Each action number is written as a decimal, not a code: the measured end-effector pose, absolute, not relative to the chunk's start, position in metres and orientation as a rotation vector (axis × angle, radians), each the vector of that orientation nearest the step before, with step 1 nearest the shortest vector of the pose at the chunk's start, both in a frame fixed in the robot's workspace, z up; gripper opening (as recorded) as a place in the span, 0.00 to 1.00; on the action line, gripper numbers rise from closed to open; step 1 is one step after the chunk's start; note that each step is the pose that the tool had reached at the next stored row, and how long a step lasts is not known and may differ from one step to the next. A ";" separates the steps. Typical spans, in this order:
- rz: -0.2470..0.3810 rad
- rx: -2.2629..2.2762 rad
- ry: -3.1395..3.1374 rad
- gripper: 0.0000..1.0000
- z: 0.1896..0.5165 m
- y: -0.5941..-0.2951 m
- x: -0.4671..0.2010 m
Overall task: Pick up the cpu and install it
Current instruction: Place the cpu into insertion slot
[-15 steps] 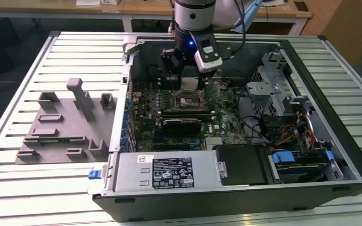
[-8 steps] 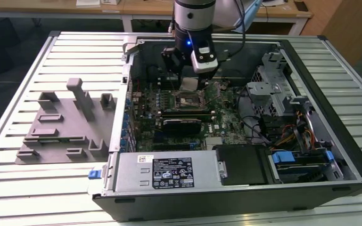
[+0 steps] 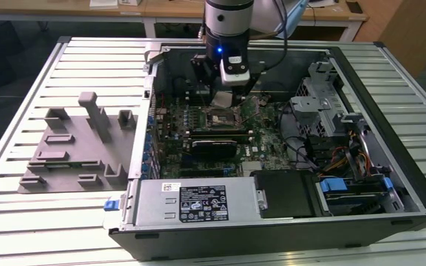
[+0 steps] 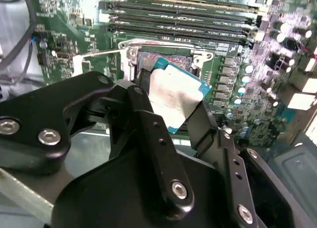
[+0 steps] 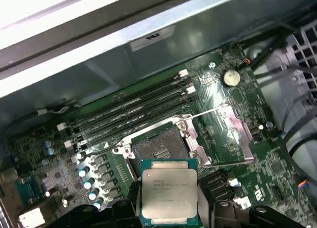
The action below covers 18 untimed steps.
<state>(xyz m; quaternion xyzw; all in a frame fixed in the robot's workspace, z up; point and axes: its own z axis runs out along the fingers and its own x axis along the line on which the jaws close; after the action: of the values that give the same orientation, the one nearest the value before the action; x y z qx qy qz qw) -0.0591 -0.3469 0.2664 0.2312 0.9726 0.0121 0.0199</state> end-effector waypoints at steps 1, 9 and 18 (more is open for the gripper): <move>0.037 0.743 3.011 0.54 0.266 -0.347 -0.059; 0.033 0.937 2.955 0.54 0.266 -0.347 -0.059; 0.028 1.172 2.868 0.54 0.266 -0.347 -0.059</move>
<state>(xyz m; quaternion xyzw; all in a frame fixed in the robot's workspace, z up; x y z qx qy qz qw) -0.0591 -0.3469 0.2656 0.3782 0.9254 0.0089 0.0215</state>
